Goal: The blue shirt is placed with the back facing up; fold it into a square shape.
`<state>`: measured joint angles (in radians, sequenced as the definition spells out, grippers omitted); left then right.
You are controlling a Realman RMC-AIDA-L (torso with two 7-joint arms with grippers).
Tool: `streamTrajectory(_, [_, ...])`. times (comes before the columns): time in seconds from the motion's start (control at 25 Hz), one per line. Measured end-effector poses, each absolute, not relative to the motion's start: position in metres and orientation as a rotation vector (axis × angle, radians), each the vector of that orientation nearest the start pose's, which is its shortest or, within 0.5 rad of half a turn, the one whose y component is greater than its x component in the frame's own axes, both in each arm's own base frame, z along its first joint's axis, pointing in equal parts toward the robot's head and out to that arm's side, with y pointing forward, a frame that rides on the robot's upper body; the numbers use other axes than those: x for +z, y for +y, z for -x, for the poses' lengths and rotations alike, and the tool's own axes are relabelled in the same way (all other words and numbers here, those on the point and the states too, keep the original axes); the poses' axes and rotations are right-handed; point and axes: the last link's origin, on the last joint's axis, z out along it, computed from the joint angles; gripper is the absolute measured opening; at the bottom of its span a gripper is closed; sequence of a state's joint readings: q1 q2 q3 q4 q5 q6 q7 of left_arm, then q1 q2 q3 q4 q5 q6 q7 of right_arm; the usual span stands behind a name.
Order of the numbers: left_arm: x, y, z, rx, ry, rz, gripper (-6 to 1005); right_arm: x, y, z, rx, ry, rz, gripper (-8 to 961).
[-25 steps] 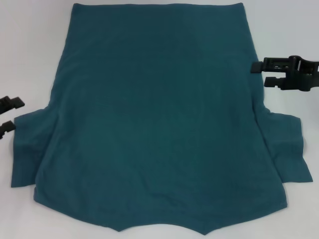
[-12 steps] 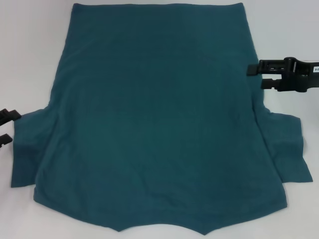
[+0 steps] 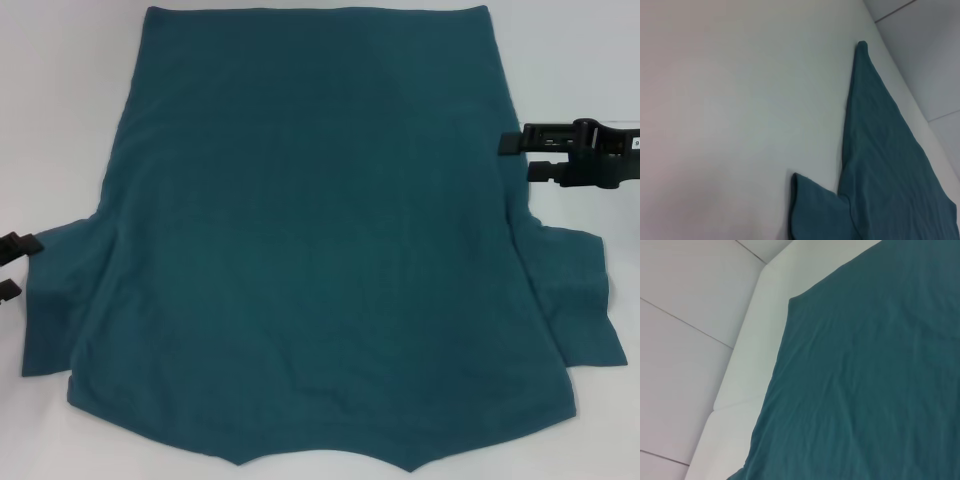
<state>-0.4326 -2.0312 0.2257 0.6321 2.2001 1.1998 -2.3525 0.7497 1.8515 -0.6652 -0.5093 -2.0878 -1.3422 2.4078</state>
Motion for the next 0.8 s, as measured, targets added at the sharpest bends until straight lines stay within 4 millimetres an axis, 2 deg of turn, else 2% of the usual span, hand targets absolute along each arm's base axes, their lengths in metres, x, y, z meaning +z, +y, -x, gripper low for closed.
streamTrajectory(0.8, [0.058,0.322,0.393,-0.835,-1.921,1.461,843,0.073,0.419,-0.258,0.671,1.761,2.152,853])
